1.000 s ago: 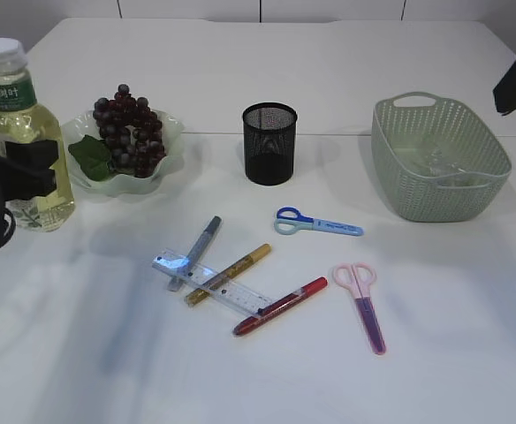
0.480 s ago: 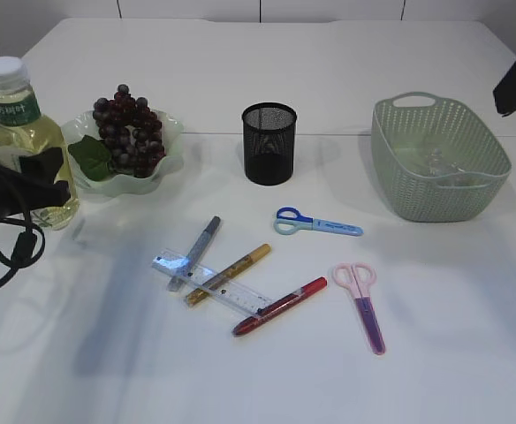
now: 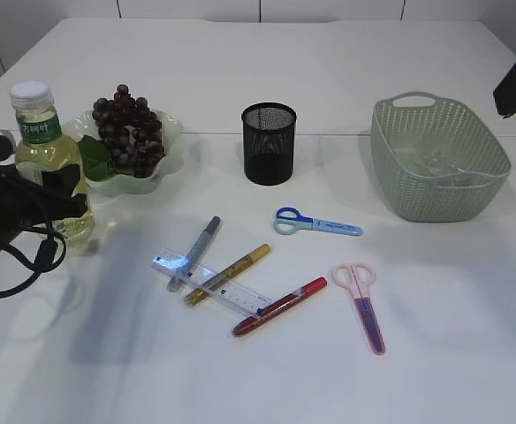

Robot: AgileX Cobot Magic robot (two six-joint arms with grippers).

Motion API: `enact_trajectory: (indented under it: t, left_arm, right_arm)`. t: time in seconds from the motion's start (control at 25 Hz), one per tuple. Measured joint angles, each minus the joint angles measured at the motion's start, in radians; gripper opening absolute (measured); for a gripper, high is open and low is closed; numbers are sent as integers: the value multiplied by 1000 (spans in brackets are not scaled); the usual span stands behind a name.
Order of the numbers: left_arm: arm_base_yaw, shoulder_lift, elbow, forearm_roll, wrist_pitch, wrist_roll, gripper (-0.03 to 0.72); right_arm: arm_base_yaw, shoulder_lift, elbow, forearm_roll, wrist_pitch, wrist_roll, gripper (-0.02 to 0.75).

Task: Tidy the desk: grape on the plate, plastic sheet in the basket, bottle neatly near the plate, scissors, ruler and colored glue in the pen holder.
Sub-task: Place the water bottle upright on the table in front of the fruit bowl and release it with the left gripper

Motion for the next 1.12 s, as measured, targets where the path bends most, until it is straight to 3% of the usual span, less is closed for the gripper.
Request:
enact_trajectory:
  t: [0.24, 0.96, 1.12]
  left_arm:
    - [0, 80, -59, 14, -2, 0, 410]
    - [0, 118, -67, 33, -60, -8, 413]
    - [0, 118, -67, 33, -60, -8, 450]
  right_arm:
    - [0, 0, 0, 0, 0, -5, 502]
    - [0, 0, 0, 0, 0, -5, 502]
    - [0, 0, 0, 0, 0, -5, 502]
